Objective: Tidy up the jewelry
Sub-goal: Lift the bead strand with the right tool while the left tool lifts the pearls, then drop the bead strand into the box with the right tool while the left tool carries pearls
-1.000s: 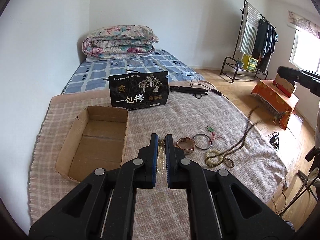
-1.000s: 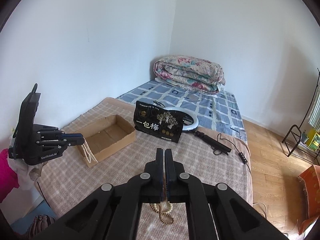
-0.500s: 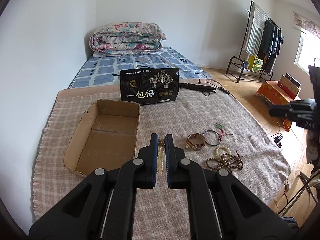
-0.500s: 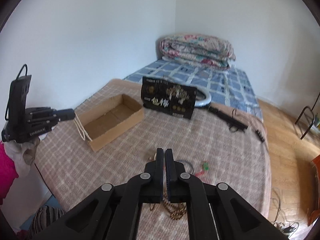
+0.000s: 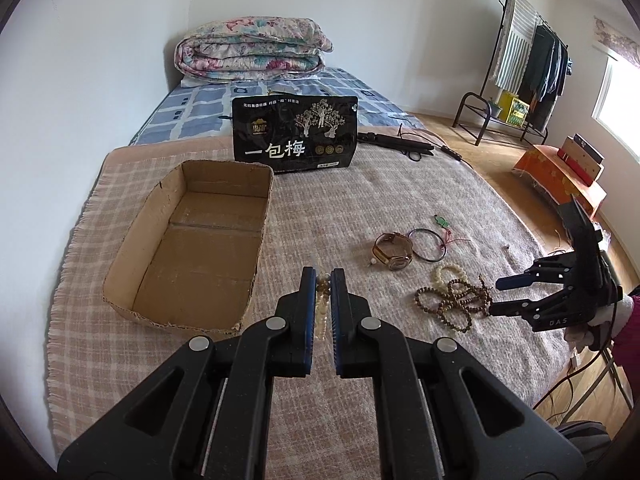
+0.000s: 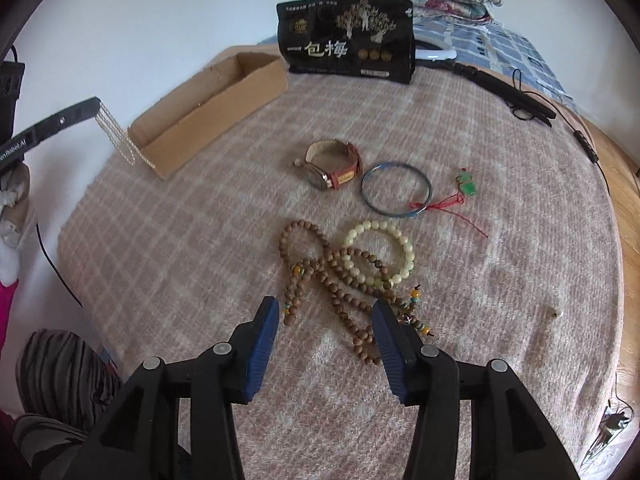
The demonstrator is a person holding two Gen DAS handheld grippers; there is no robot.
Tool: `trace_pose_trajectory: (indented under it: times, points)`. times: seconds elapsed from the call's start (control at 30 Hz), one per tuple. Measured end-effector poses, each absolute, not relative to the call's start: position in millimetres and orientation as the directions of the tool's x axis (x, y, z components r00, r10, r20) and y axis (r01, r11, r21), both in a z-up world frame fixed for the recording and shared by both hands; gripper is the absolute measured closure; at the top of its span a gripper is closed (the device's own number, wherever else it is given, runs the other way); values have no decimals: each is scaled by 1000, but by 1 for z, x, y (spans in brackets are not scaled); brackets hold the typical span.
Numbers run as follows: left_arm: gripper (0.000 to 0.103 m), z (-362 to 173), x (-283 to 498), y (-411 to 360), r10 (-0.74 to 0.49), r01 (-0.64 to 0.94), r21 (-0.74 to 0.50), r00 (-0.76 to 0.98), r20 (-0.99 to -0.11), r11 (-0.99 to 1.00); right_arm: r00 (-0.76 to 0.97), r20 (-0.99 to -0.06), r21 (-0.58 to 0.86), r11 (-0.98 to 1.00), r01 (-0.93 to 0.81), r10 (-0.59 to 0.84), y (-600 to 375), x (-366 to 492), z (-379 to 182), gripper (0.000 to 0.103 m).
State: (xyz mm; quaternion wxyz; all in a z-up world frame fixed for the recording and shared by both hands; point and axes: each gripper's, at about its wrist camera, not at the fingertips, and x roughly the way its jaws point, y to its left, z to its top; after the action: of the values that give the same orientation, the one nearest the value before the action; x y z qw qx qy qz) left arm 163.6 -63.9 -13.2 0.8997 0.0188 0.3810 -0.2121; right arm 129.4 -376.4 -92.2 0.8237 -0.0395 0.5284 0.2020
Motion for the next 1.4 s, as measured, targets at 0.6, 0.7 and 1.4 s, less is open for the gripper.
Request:
trace_pose_trajectory:
  times: [0.6,0.7,1.4]
  points:
    - [98,-27,174,-69,-355,388,-127,603,-714,913,272,-950,8,887,-463,150,-347,167,-150,68]
    - [98,-26,174,-69,-356,387,-128,604,-714,913,245,-956,37,896,-443,161,-354,167,-148,92]
    - [98,-4,177,-36,-365,346,-167,651,-665,923,510,-796,177,930,-322,328,-385,136,-16,99]
